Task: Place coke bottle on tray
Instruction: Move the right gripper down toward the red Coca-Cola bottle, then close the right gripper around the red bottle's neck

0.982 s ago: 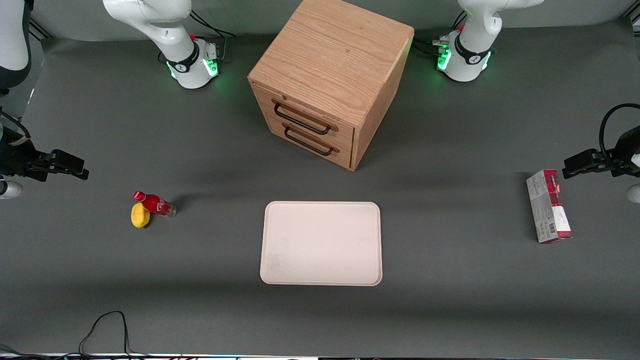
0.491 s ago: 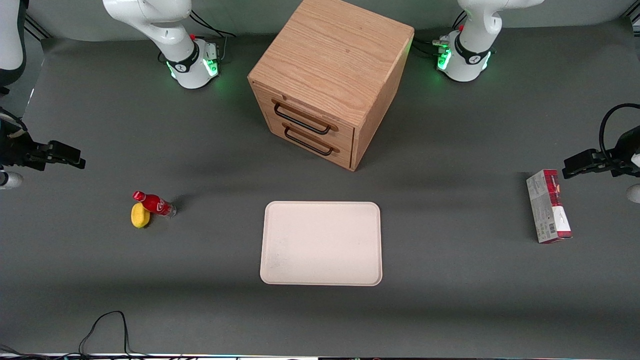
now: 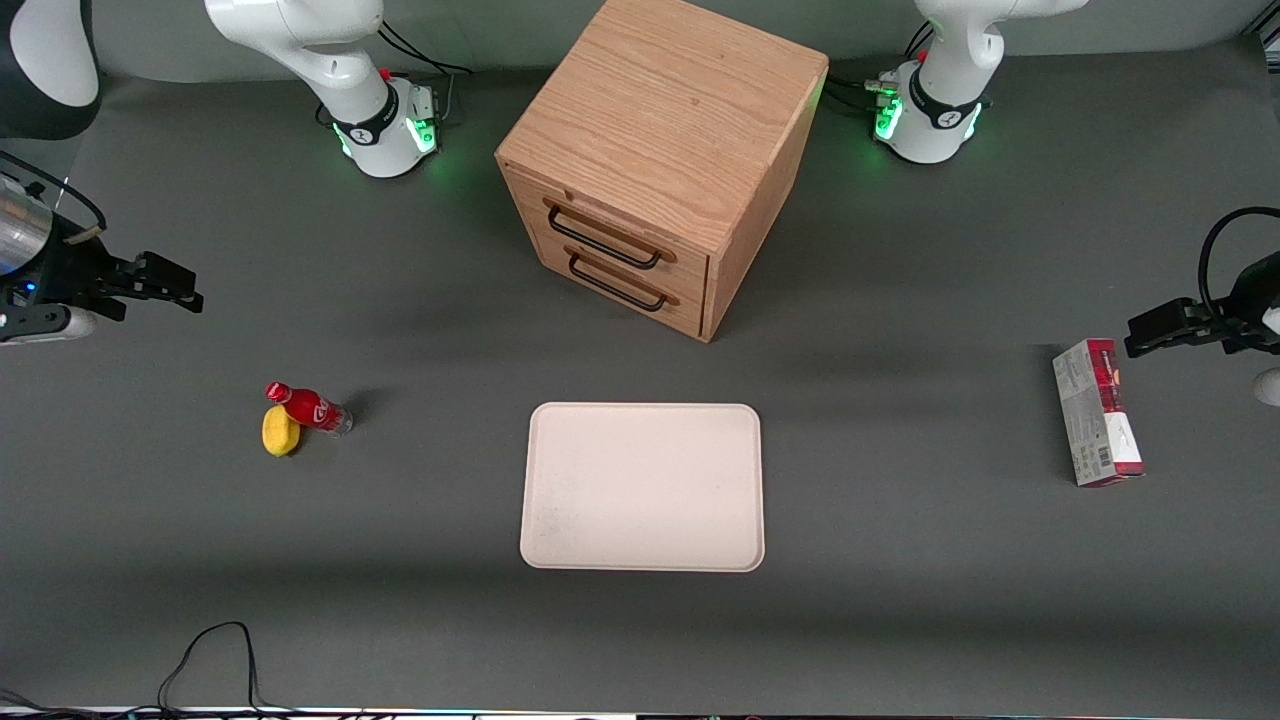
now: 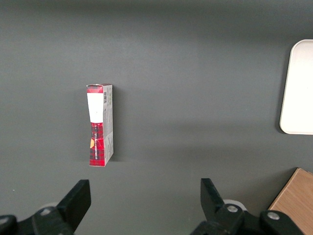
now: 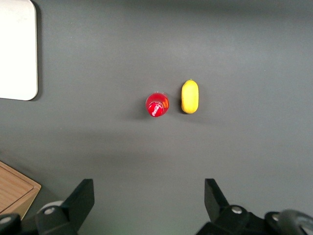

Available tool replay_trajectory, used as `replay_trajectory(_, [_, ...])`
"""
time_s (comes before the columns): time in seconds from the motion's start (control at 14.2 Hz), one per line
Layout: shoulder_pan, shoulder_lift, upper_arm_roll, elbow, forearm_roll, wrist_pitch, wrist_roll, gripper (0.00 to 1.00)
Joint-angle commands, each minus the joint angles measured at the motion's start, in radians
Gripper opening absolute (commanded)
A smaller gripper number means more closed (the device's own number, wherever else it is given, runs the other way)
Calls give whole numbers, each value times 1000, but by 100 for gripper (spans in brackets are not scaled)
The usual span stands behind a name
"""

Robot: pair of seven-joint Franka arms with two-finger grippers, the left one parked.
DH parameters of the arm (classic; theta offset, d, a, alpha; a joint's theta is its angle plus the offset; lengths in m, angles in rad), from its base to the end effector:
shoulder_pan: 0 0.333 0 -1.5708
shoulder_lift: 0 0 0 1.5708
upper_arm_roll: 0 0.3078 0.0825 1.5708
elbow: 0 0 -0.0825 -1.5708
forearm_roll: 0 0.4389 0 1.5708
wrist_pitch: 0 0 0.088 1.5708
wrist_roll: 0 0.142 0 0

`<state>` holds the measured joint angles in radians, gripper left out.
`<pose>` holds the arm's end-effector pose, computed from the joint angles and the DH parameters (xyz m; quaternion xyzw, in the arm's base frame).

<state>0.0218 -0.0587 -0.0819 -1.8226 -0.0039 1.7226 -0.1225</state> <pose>0.5918 -0.0368 0.4962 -0.9993 -0.0316 0.0206 0.0024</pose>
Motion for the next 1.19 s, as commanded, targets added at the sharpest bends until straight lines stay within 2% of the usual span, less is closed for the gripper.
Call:
replay_trajectory(0.0, [12, 34, -7, -30, -16, 54, -8, 100])
replay_trajectory(0.7, [14, 164, -7, -274, -8, 468, -2, 100])
replay_trajectory(1.12, [14, 235, -7, -304, -5, 566, -2, 100])
